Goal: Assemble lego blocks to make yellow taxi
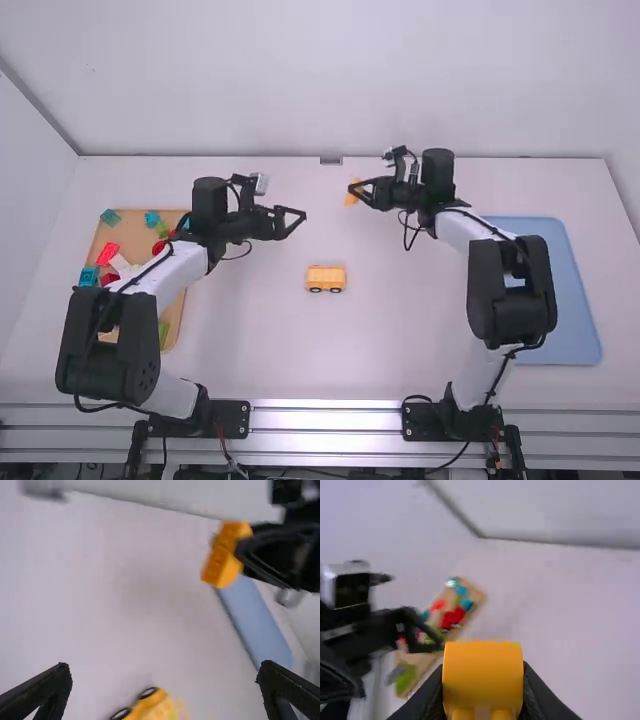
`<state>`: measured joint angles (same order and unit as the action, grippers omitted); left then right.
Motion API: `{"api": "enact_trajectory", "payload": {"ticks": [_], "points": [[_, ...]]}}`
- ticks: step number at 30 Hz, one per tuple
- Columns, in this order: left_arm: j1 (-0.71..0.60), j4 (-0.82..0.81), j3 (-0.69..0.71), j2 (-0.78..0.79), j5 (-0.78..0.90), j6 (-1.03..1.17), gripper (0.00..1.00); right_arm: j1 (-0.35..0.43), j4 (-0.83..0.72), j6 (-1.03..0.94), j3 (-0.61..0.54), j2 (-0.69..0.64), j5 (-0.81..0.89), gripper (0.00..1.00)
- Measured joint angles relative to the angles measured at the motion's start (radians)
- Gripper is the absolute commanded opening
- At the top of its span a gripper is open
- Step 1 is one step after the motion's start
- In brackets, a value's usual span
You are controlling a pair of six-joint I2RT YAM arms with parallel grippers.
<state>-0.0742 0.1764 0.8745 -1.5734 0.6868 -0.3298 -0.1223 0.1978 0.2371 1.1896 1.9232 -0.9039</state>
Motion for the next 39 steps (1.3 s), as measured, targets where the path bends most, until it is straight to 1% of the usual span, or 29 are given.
{"api": "enact_trajectory", "payload": {"ticks": [2,3,6,7,9,11,12,14,15,17,18,23,25,28,31,33,34,35,37,39], "points": [[0.004,-0.063,0.000,0.000,-0.137,-0.019,0.99,-0.002,-0.253,-0.122,0.021,-0.031,0.179,0.08],[0.004,-0.077,0.000,0.000,-0.175,-0.022,0.99,-0.004,-0.288,-0.143,0.027,-0.037,0.209,0.06],[0.004,-0.115,-0.001,0.000,-0.357,-0.027,0.99,-0.033,-0.572,-0.330,0.112,-0.066,0.408,0.06],[0.004,-0.110,-0.002,0.000,-0.397,-0.009,0.99,-0.050,-0.671,-0.406,0.147,-0.072,0.461,0.04],[0.004,-0.093,-0.003,0.000,-0.441,0.027,0.99,-0.076,-0.759,-0.502,0.176,-0.080,0.515,0.04],[0.004,-0.059,-0.003,0.000,-0.476,0.080,0.99,-0.124,-0.866,-0.653,0.194,-0.084,0.596,0.03],[0.004,-0.049,-0.002,0.000,-0.483,0.095,0.99,-0.142,-0.893,-0.708,0.194,-0.082,0.626,0.03],[0.004,-0.037,-0.003,0.000,-0.491,0.112,0.99,-0.168,-0.919,-0.782,0.193,-0.075,0.665,0.03],[0.004,-0.024,-0.003,0.000,-0.499,0.124,0.99,-0.197,-0.921,-0.857,0.187,-0.061,0.708,0.03],[0.004,-0.011,-0.002,0.000,-0.511,0.140,0.99,-0.245,-0.903,-0.954,0.157,-0.037,0.773,0.03],[0.004,-0.006,-0.003,0.000,-0.516,0.143,0.99,-0.256,-0.895,-0.972,0.144,-0.032,0.791,0.02],[0.010,0.023,-0.003,0.000,-0.538,0.163,0.99,-0.354,-0.792,-1.086,0.005,-0.010,0.934,0.02],[0.016,0.022,-0.002,0.000,-0.539,0.179,0.99,-0.385,-0.785,-1.118,-0.032,-0.010,0.974,0.02],[0.024,0.019,-0.003,0.000,-0.542,0.194,0.99,-0.400,-0.773,-1.162,-0.061,-0.010,0.996,0.04],[0.024,0.018,-0.003,0.000,-0.542,0.200,0.99,-0.394,-0.756,-1.189,-0.068,-0.009,1.000,0.05],[0.024,0.017,-0.003,0.000,-0.542,0.200,0.99,-0.383,-0.749,-1.199,-0.068,-0.010,0.999,0.11],[0.024,0.016,-0.003,0.000,-0.542,0.200,0.99,-0.374,-0.749,-1.206,-0.068,-0.010,0.995,0.18],[0.024,0.016,-0.002,0.000,-0.542,0.200,0.99,-0.372,-0.749,-1.209,-0.068,-0.010,0.992,0.19],[0.025,0.015,-0.002,0.000,-0.542,0.200,0.99,-0.353,-0.751,-1.218,-0.068,-0.010,0.973,0.39],[0.024,0.015,-0.002,0.000,-0.542,0.200,0.99,-0.342,-0.751,-1.223,-0.068,-0.010,0.961,0.52]]}}
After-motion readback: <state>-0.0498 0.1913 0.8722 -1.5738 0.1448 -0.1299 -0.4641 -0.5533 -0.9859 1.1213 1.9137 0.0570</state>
